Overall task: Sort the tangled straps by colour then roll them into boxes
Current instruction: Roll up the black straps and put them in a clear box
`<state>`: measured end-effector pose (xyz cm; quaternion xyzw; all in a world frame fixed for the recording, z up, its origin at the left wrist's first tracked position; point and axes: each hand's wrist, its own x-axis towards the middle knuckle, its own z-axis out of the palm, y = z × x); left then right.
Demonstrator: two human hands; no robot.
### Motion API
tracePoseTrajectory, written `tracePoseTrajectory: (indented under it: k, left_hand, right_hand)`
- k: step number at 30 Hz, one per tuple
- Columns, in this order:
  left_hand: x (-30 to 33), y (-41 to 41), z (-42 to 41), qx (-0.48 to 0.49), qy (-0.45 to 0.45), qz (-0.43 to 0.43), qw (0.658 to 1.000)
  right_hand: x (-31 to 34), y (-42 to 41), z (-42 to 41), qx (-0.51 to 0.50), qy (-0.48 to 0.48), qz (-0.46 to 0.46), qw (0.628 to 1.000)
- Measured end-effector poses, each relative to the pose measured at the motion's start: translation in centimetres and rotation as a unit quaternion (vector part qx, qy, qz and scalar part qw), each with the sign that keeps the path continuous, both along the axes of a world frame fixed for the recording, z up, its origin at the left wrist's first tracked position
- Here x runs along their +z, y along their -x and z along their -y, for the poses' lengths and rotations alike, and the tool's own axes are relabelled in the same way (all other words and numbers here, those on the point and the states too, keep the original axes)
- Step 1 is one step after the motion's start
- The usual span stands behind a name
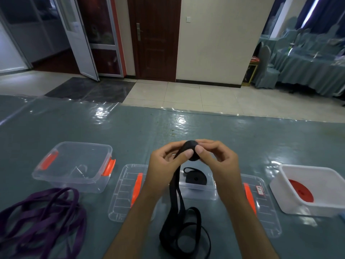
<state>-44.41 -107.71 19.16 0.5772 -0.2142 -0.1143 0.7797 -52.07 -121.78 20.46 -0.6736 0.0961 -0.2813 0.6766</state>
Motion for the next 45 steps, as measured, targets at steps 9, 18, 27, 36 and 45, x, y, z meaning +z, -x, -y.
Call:
tracePoseTrajectory:
  k: [9, 18, 27, 36, 45]
  left_hand:
    - [0.8, -0.3, -0.5, 0.049, -0.023, 0.093, 0.994]
    - [1.8, -1.2, -0.8, -0.013, -0.028, 0.143, 0.989]
    - [1.9, 0.0, 0.4, 0.052, 0.042, 0.050, 0.997]
    - [2.5, -0.3, 1.0, 0.041, 0.057, 0.064, 0.995]
    - [2.3, -0.7, 1.6, 0.046, 0.065, 0.084, 0.993]
  right_hand:
    - [1.0, 0.8, 0.8, 0.046, 0.046, -0.035, 0.997]
    - [0.3, 0.7, -0.6, -0.011, -0.018, 0.049, 0.999]
    - [1.6, 0.1, -0.6, -0.023, -0.004, 0.059, 0.998]
    - [2.2, -0.5, -1.0, -0.007, -0.065, 0.048, 0.997]
    - [3.0, -1.7, -1.5, -0.033, -0.111, 0.102, 0.988]
